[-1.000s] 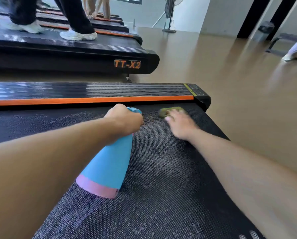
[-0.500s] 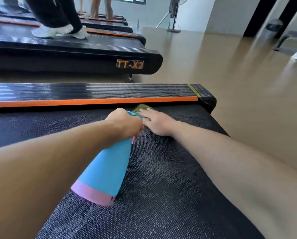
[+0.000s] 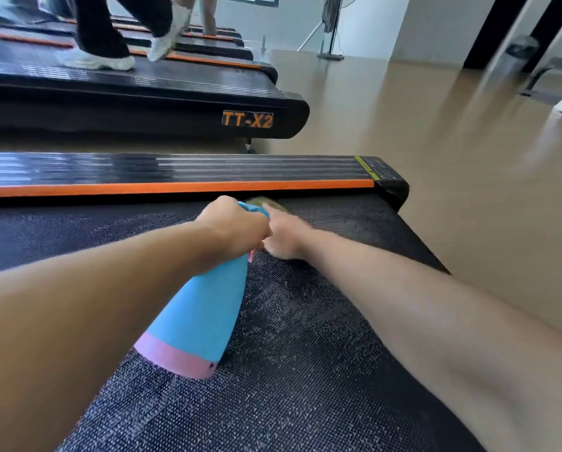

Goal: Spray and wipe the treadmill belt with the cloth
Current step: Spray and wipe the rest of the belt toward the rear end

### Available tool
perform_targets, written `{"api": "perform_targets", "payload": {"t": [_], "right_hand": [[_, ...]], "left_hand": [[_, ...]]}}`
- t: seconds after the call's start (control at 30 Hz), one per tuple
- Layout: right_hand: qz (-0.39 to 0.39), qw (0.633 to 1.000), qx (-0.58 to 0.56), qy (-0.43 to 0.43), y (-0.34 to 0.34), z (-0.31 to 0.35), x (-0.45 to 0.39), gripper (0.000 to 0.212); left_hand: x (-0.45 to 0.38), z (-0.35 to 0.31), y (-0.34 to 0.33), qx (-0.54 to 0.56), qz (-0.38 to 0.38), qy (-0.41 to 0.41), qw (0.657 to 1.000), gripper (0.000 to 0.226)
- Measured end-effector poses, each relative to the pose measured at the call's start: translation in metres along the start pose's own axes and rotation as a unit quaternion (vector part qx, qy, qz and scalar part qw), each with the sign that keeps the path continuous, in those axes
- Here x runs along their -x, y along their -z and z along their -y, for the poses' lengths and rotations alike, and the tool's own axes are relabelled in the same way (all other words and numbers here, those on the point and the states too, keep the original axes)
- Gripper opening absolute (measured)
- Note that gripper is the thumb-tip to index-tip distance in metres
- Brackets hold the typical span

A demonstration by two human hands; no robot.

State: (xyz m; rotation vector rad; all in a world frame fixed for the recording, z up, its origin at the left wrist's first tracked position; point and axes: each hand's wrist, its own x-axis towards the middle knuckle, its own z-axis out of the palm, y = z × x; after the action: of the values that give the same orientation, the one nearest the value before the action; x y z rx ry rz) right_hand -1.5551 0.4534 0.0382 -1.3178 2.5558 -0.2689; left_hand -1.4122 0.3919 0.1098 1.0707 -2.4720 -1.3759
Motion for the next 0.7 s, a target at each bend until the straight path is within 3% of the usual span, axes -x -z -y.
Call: {"api": "perform_targets", "payload": {"t": [0.07,0.17,0.3,0.37,0.43,0.6,0.7], "right_hand": [[0.029,0.999,0.006,0.032,-0.006,0.008,-0.004,0.055],[0.004,1.000,-0.015,0.026,0.001,-0.013,0.001,0.054],[-0.103,0.972,-0.025,-0.212,0.016,-0.098,0.032,0.051],[-0.109,0.958,0.001,-0.264,0.015,-0.118,0.054,0.053],[-0.093,0.971,-0.011,-0.221,0.004,-0.099,0.076,0.052],[-0.059,0.998,-0.012,0.024,-0.047,0.025,0.189,0.051],[-0.038,0.996,-0.012,0.086,-0.065,0.064,0.255,0.050]], "left_hand": [[0.004,-0.003,-0.001,-0.016,-0.008,-0.006,1.000,0.018],[0.007,-0.002,0.000,-0.012,-0.008,-0.021,1.000,0.016],[0.013,0.002,0.006,0.016,0.006,-0.035,0.999,0.017],[0.018,0.002,0.009,0.019,0.015,-0.048,0.999,0.018],[0.024,0.001,0.011,0.029,0.026,-0.062,0.997,0.017],[0.048,-0.005,0.005,-0.021,0.046,-0.107,0.993,0.025],[0.066,-0.002,0.003,-0.051,0.070,-0.155,0.984,0.020]]}}
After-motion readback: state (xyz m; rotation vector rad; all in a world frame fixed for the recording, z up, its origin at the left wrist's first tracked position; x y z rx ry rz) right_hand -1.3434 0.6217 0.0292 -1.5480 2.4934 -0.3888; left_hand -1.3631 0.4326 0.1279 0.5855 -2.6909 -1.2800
